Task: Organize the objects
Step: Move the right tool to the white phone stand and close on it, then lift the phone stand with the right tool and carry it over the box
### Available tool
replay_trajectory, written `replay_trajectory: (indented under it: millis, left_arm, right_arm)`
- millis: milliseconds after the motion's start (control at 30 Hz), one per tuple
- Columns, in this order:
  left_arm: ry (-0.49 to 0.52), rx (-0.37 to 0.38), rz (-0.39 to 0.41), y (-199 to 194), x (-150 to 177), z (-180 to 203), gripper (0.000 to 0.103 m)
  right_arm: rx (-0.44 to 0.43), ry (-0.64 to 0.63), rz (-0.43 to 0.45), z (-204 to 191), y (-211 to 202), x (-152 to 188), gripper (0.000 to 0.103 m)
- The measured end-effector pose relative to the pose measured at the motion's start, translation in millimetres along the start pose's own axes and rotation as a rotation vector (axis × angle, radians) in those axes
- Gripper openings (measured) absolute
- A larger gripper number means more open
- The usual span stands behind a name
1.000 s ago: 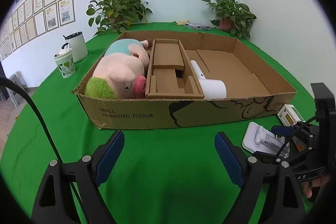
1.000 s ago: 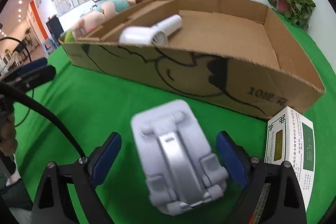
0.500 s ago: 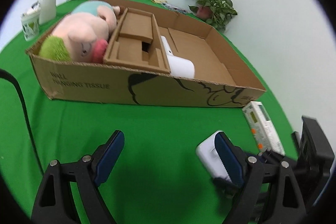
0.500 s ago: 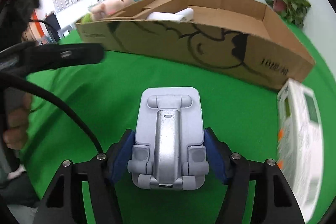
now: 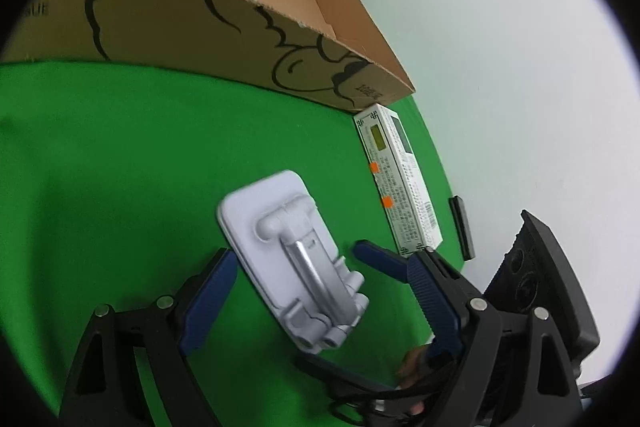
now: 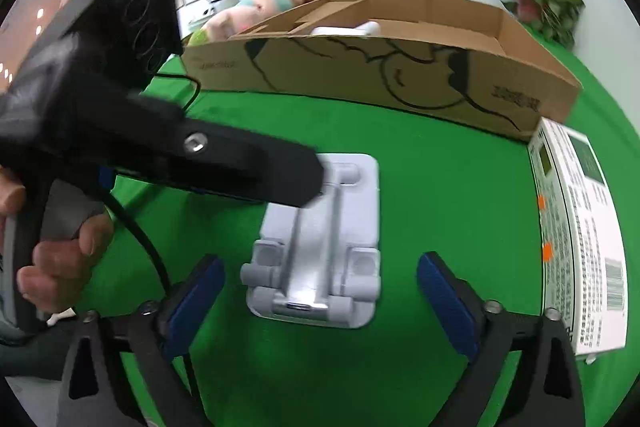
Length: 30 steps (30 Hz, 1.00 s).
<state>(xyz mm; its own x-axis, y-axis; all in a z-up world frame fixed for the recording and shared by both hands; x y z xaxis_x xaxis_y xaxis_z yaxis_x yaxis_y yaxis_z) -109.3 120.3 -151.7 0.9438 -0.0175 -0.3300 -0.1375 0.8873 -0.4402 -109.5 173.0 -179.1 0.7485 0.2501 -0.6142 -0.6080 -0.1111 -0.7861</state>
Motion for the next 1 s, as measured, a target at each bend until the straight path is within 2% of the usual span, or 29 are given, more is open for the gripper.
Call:
replay_trajectory:
  millis: [33,100,200,233,433,500,533,633,700,1000]
  left_arm:
    - [-0.010,0.011,0.001,0.8,1.0,0.6,0.086]
    - [-0.025,0.024,0.009,1.0,2.1,1.5,0.086]
    - [-0.025,0.017,0.012,1.8,3.2,2.3,0.086]
    - [-0.026,0.016,0.016,2.0,3.4,2.4,0.086]
    - [-0.033,0.011,0.029,3.8,3.1,1.7,0.083]
    - [-0.048,0.014,0.029,3.9,4.5,0.7,0.076]
    - [-0.054,0.014,0.032,3.4,5.1,-0.2,0.075]
    - [-0.071,0.005,0.037,3.7,6.0,-4.2,0.061]
    - [-0.088,-0.014,0.024,6.2,8.2,-10.2,0.034]
    - [-0.032,-0.044,0.044,0.3,5.7,3.1,0.033]
  right_arm:
    - [0.017,-0.011,-0.001,-1.4,0.8,0.5,0.080]
    - [0.029,-0.023,-0.014,-3.9,2.6,3.9,0.074]
    - [0.064,-0.041,-0.014,-5.2,3.5,5.9,0.071]
    - [0.060,-0.038,-0.012,-6.4,2.3,5.9,0.068]
    - [0.045,0.032,-0.024,-4.2,1.2,3.2,0.067]
    - [-0.003,0.091,-0.031,-1.1,-2.6,3.4,0.067]
    - [-0.014,0.103,-0.033,-0.3,-3.6,3.2,0.067]
    - [-0.022,0.121,-0.030,1.1,-5.4,2.5,0.066]
    - [-0.031,0.129,-0.030,2.0,-6.0,1.9,0.066]
    - [-0.042,0.152,0.012,0.8,-18.9,1.5,0.065]
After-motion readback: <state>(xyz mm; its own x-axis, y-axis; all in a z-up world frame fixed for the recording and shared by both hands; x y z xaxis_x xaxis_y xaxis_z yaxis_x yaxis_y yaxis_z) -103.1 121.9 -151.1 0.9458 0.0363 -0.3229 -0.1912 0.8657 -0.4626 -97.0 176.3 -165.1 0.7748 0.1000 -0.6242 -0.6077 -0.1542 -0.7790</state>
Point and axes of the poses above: each gripper's, at about its wrist camera, not at the fingertips, and y roughly the way its jaws point, z to its right, x to its underside, the point moved 10 cm from there along y, roughly the way its jaws point, and after that the axes turned 11 degrees about x, right-handed, at the moved point
